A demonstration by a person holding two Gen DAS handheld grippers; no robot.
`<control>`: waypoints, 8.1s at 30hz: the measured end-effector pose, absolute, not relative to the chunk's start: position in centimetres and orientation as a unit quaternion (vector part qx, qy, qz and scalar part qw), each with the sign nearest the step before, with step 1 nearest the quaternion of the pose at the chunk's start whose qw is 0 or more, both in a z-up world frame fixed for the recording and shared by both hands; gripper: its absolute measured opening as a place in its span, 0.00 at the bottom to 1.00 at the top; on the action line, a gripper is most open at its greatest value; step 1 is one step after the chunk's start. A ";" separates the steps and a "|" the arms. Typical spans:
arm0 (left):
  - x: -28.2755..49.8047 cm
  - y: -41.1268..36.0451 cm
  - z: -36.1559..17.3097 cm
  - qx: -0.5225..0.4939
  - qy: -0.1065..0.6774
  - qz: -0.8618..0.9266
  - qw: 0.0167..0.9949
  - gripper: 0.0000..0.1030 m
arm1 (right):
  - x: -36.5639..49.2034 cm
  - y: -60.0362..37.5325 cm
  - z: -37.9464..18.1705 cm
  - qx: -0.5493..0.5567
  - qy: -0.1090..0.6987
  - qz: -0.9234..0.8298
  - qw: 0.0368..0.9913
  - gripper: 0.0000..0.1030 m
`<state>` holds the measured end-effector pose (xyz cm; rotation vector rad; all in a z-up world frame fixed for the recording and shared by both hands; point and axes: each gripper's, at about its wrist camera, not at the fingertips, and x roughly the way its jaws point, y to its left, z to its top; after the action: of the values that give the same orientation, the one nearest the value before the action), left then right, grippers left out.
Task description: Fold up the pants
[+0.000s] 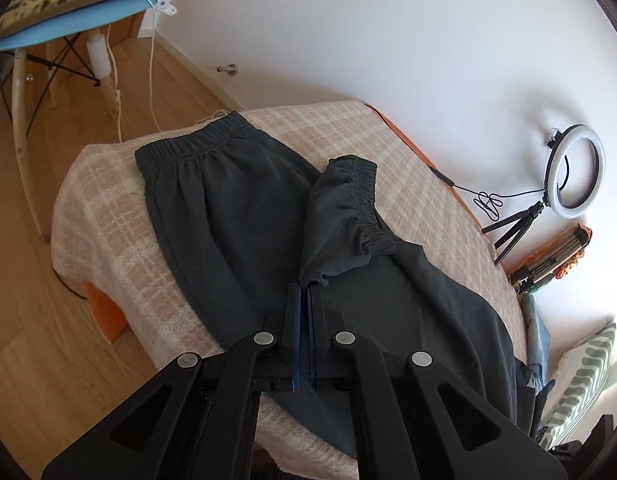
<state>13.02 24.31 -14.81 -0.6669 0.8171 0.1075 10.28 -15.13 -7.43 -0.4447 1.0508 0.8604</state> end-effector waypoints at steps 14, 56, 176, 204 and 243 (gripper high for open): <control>13.3 20.5 -11.2 -0.142 0.384 0.003 0.913 0.48 | 9.8 -14.2 -6.0 -0.165 0.503 0.394 0.751 0.33; 16.4 31.6 -15.3 -0.357 0.327 0.015 0.875 0.08 | 29.8 9.5 -11.0 -0.212 0.473 0.464 0.719 0.53; 15.8 -39.3 -10.0 0.118 0.457 -0.539 0.698 0.03 | 2.3 -58.0 -9.1 0.390 0.312 -0.062 0.864 0.66; 17.1 -18.3 -9.0 0.146 0.500 -0.416 0.745 0.64 | 9.9 -56.4 -4.1 0.387 0.352 -0.009 0.852 0.12; 8.7 -17.6 -11.0 0.171 0.507 -0.501 0.680 0.09 | 1.0 -56.4 -6.6 0.250 0.427 -0.120 0.861 0.54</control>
<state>8.74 -17.63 -10.96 0.3841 1.1369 -1.1248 0.96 -56.41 -6.59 0.5240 0.8956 -0.2517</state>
